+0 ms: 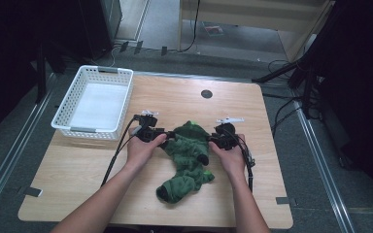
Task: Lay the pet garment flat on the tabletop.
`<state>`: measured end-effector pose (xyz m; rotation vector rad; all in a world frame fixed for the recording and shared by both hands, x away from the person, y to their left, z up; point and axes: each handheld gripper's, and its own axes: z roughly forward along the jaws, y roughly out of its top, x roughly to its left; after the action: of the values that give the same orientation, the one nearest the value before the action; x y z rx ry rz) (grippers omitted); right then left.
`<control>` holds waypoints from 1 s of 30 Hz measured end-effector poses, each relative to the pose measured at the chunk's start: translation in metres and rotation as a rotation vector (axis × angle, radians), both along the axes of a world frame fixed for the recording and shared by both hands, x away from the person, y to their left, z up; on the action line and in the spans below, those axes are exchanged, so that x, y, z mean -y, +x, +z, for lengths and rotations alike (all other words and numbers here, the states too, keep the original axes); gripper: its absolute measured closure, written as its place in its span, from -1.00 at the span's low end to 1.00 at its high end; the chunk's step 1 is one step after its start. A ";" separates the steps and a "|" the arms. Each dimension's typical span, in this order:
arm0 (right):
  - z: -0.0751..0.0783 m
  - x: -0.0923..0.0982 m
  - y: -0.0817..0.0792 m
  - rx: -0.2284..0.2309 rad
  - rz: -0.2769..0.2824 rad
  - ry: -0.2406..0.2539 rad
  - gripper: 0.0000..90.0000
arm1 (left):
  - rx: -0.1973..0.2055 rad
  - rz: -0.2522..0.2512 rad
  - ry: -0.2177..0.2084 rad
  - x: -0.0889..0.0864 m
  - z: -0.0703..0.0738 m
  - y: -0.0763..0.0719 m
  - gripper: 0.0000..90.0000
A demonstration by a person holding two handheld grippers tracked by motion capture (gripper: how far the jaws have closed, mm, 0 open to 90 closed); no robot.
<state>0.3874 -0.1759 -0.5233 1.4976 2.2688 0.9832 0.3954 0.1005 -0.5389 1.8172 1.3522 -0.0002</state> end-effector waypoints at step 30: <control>0.023 0.033 -0.013 0.153 0.076 0.140 0.44 | 0.210 -0.036 -0.079 -0.010 0.014 0.000 0.27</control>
<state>0.3747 -0.2091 -0.5005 1.3457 2.2025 1.2562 0.3955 0.1103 -0.5247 1.7231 1.1566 0.1132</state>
